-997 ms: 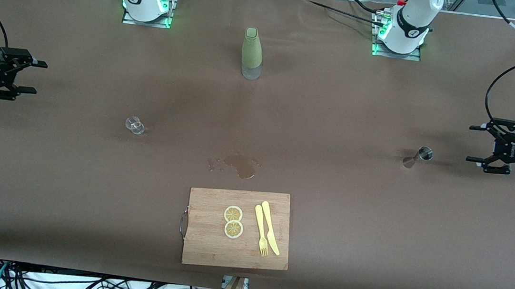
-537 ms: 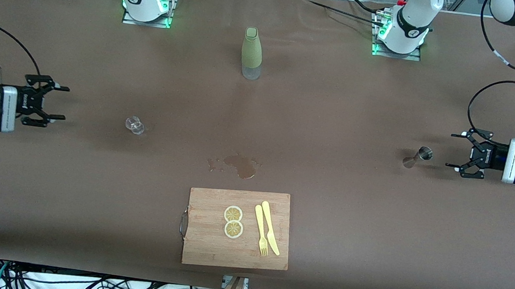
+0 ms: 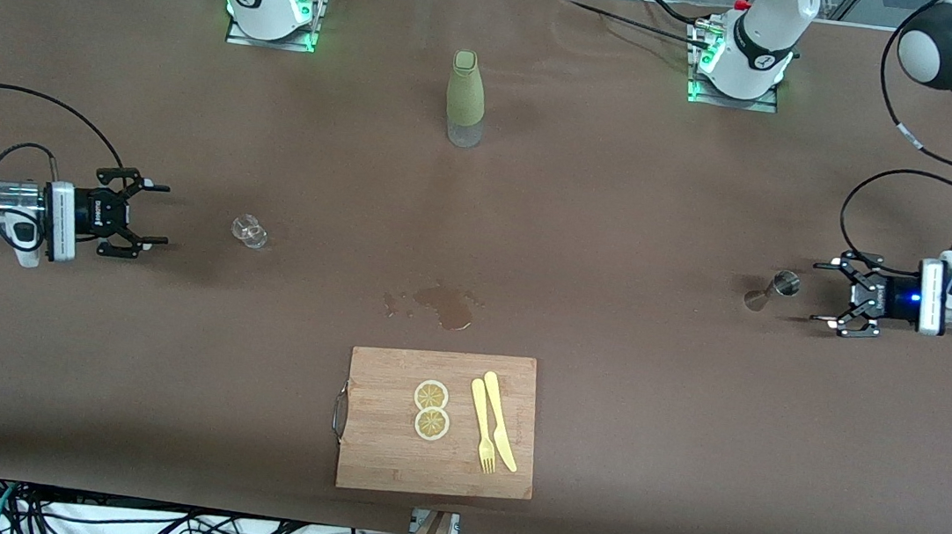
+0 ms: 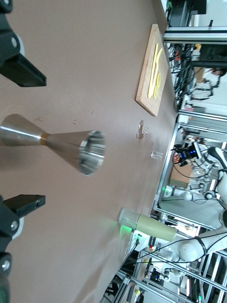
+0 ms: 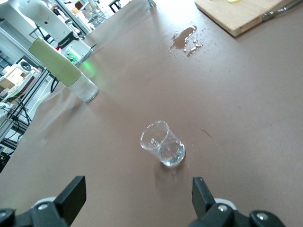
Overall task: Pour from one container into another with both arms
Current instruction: 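Move the right gripper toward the glass while the left gripper approaches the jigger, then close the right gripper on the glass while the left gripper grasps the jigger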
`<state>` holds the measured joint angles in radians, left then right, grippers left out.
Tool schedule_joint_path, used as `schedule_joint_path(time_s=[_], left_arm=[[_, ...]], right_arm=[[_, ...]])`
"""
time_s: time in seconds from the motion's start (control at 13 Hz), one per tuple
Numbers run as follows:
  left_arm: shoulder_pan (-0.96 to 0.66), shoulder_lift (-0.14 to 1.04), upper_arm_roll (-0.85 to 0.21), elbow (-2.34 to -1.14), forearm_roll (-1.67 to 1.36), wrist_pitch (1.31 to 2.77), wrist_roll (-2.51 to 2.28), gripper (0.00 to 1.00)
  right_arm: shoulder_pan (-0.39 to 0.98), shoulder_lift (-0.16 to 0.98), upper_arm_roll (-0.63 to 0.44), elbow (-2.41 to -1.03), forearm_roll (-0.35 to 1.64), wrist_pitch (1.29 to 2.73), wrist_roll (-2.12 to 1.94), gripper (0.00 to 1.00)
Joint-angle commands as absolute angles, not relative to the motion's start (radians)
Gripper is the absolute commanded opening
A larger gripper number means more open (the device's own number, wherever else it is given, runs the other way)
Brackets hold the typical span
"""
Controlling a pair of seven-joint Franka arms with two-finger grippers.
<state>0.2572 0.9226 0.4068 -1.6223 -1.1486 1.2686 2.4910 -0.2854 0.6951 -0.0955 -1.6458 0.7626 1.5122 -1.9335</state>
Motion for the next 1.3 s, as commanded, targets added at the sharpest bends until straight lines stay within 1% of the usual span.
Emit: schedule_joint_path(time_s=[0.0,0.31,0.61,1.07,1.23], left_arm=[[0.258,0.971,0.411,-1.612,-1.201,1.267,2.657,1.0],[0.256,1.014,0.385,-1.614,-1.25,1.266,2.764,1.0],[0.255,1.043,0.353,-1.623,-1.279,1.266,2.838,1.0],[0.255,1.043,0.321,-1.626,-1.289,1.256,2.847,1.0],[0.255,1.04,0.322,-1.624,-1.289,1.23,2.846,1.0]], right_arm=[[-0.29,0.709,-0.089,-1.641,0.785,1.499,-2.017,1.0],[-0.282,0.707,-0.089,-1.628,0.735,1.512,-2.033,1.0],[-0.305,0.701,-0.089,-1.626,0.747,1.496,-2.037,1.0],[-0.302,0.706,-0.089,-1.626,0.749,1.502,-2.112,1.0],[-0.296,0.69,-0.087,-1.637,0.747,1.566,-2.214,1.0]])
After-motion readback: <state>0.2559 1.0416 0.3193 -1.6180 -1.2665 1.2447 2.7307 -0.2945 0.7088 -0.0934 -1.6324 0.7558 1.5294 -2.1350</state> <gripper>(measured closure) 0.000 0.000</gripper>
